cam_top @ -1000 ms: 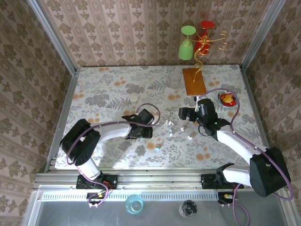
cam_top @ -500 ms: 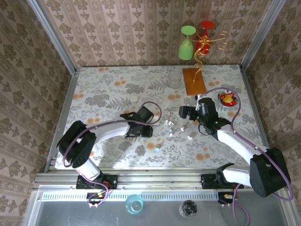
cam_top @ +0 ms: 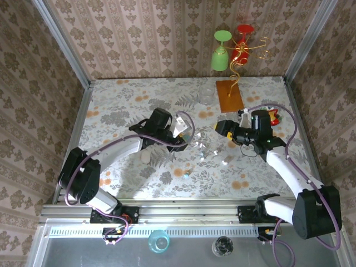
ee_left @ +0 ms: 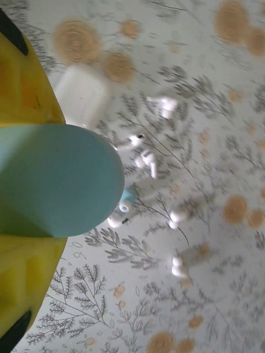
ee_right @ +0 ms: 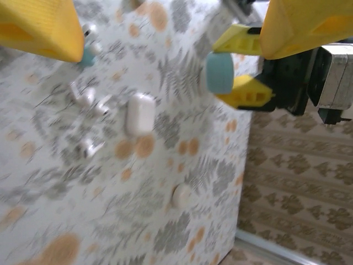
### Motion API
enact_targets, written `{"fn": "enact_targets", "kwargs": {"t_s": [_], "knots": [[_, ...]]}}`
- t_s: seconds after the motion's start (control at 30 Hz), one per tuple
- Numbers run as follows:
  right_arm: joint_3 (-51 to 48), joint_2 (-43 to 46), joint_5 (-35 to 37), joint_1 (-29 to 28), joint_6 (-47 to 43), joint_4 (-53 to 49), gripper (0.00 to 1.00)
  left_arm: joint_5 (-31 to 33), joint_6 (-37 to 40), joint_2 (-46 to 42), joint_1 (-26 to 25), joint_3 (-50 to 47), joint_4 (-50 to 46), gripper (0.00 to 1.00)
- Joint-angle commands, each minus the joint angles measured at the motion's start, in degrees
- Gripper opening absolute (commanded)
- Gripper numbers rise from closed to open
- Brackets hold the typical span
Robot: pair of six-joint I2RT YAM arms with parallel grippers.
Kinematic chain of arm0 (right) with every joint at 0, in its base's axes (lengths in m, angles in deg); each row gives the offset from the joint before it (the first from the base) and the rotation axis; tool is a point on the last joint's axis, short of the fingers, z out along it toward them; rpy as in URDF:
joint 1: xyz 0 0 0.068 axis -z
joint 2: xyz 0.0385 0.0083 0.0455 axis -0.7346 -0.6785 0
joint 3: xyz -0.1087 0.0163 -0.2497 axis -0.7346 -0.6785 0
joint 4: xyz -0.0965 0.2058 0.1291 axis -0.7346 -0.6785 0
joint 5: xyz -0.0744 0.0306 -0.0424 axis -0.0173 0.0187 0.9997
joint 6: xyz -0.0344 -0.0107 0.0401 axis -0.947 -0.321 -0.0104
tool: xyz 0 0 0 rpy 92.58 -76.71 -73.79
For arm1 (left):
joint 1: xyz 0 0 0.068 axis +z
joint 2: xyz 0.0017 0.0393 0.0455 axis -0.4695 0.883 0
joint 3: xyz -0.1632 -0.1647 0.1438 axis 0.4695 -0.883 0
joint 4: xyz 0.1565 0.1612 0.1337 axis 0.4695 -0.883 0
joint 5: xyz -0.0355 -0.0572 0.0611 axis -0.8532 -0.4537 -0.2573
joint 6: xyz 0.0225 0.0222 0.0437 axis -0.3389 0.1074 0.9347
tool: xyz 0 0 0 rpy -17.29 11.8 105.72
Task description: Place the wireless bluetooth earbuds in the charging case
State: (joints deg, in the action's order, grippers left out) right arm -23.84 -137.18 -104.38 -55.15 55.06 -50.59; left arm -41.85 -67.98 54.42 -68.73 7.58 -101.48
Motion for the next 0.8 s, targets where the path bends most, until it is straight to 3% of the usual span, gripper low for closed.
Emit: {"fn": "enact_targets", "kwargs": {"t_s": [0.0, 0.33, 0.47, 0.67, 0.77], "knots": [[-0.04, -1.43, -8.72, -1.12, 5.54, 0.59, 0.82, -7.24, 10.16, -1.37, -0.96, 2.08, 2.09, 0.25], [0.91, -6.05, -13.81, -8.38, 10.92, 5.55, 0.72, -11.29, 13.31, -3.06, -3.98, -1.52, 9.98, 0.25], [0.84, -6.72, -14.06, -9.88, 13.0, 6.26, 0.67, -10.47, 13.4, -3.9, -4.64, -2.29, 11.63, 0.24], [0.84, -7.49, -14.84, -10.36, 13.43, 5.92, 0.5, -7.92, 12.57, -3.67, -4.89, -2.35, 11.43, 0.24], [0.75, -7.7, -15.46, -10.58, 13.58, 6.3, 0.49, -6.74, 12.62, -3.67, -4.89, -2.59, 11.73, 0.24]]}}
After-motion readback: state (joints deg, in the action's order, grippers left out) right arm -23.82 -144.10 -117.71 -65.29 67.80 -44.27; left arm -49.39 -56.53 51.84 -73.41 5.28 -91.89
